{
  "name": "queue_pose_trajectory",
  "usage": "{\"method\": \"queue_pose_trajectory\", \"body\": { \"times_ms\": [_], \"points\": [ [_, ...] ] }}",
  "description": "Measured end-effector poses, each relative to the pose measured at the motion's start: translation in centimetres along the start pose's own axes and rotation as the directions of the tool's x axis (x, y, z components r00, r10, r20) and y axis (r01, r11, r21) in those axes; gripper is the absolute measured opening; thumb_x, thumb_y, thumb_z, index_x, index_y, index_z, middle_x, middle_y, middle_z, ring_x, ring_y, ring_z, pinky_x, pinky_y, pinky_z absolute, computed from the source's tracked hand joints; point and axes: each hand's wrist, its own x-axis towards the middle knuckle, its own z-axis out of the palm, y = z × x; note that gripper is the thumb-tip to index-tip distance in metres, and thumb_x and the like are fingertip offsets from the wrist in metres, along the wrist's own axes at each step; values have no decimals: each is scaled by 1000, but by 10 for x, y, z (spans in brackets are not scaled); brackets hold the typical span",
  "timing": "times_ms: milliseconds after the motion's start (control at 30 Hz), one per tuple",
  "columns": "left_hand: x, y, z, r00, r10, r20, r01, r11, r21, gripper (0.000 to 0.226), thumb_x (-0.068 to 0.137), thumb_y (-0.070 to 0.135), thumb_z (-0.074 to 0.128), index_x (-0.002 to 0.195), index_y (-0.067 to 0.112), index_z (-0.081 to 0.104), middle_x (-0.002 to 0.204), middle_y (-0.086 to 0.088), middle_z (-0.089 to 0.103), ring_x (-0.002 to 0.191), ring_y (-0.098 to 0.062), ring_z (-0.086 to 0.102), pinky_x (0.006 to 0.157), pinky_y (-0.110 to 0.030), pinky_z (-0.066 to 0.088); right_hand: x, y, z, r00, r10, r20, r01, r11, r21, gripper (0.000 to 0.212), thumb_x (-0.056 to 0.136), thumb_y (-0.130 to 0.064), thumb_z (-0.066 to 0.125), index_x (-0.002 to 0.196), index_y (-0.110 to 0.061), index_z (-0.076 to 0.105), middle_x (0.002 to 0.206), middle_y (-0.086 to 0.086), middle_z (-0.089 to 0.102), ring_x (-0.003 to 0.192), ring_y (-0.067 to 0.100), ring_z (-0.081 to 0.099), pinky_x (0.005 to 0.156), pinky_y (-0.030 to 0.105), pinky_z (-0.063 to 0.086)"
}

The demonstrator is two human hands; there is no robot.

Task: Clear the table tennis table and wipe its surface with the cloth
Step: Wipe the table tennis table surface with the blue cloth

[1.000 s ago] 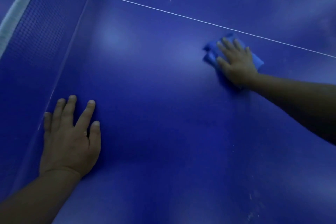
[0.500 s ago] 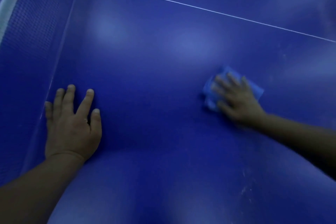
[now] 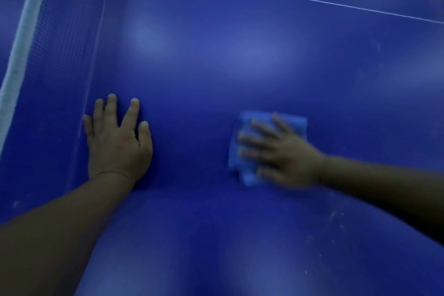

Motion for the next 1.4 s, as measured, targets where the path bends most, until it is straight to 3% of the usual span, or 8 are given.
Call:
{"method": "queue_pose_trajectory", "body": {
  "times_ms": [167, 333, 467, 700, 933, 1167, 1333, 1400],
  "points": [
    [-2, 0, 0, 1000, -2, 8, 2, 1000, 1, 56, 102, 37, 37, 155, 24, 28, 166, -12, 9, 153, -26, -2, 123, -45, -8, 82, 44, -8, 692, 718, -76, -708, 695, 125, 71, 90, -61, 19, 154, -34, 33, 163, -6, 24, 152, 31, 14, 116, 66, 8],
    [-1, -1, 0, 1000, 8, 12, -8, 1000, 0, 56, 102, 38, 35, 156, 24, 28, 166, -12, 10, 153, -28, -1, 122, -47, -7, 53, -121, 10, 988, 137, -68, -132, 988, 82, 54, 97, -51, 40, 147, -32, 46, 160, -1, 34, 151, 37, 18, 113, 70, 13],
    [-1, -2, 1, 999, 24, 32, -23, 1000, -15, 58, 102, 41, 33, 156, 23, 26, 166, -11, 7, 153, -26, -3, 122, -46, -9, -21, -114, 6, 994, -108, 11, 108, 992, 66, 52, 100, -52, 39, 149, -35, 43, 160, -2, 32, 151, 34, 19, 117, 64, 11],
    [6, -7, -7, 993, 34, 114, -22, 994, -105, 69, 95, 54, 31, 155, 20, 30, 166, -12, 8, 153, -26, -2, 121, -47, -9, -50, -12, 4, 602, 796, -68, -791, 606, 86, 67, 92, -58, 27, 152, -31, 36, 161, -3, 31, 149, 33, 23, 115, 64, 15],
    [-26, -10, -22, 982, 168, 92, -141, 959, -244, 77, 86, 49, 36, 152, 11, 35, 163, -20, 17, 151, -35, 8, 122, -48, 0, -148, -128, 11, 959, 277, 51, -279, 960, 19, 53, 102, -52, 32, 150, -31, 41, 161, 2, 30, 150, 36, 20, 117, 64, 13],
    [-107, -15, -10, 864, 493, 96, -490, 870, -56, 64, 94, 47, 30, 147, 14, 45, 159, -13, 32, 149, -30, 22, 121, -51, 2, -79, -69, 5, 392, 920, -21, -906, 390, 162, 61, 98, -54, 27, 155, -34, 27, 165, -9, 17, 153, 26, 7, 119, 61, 2],
    [-117, -31, 2, 829, 541, 141, -547, 837, 6, 65, 95, 49, 28, 150, 16, 41, 159, -14, 30, 150, -30, 16, 123, -45, -4, -132, -227, 23, 853, 520, -35, -515, 852, 94, 54, 100, -52, 37, 149, -31, 44, 161, -1, 30, 151, 35, 20, 117, 65, 13],
    [-116, -30, 2, 817, 560, 137, -565, 825, -8, 64, 95, 48, 29, 150, 17, 42, 159, -16, 29, 150, -31, 17, 123, -43, -5, -157, -221, 20, 901, 434, 16, -434, 898, 73, 52, 101, -54, 33, 149, -34, 40, 161, -1, 31, 150, 35, 22, 117, 63, 13]
  ]
}}
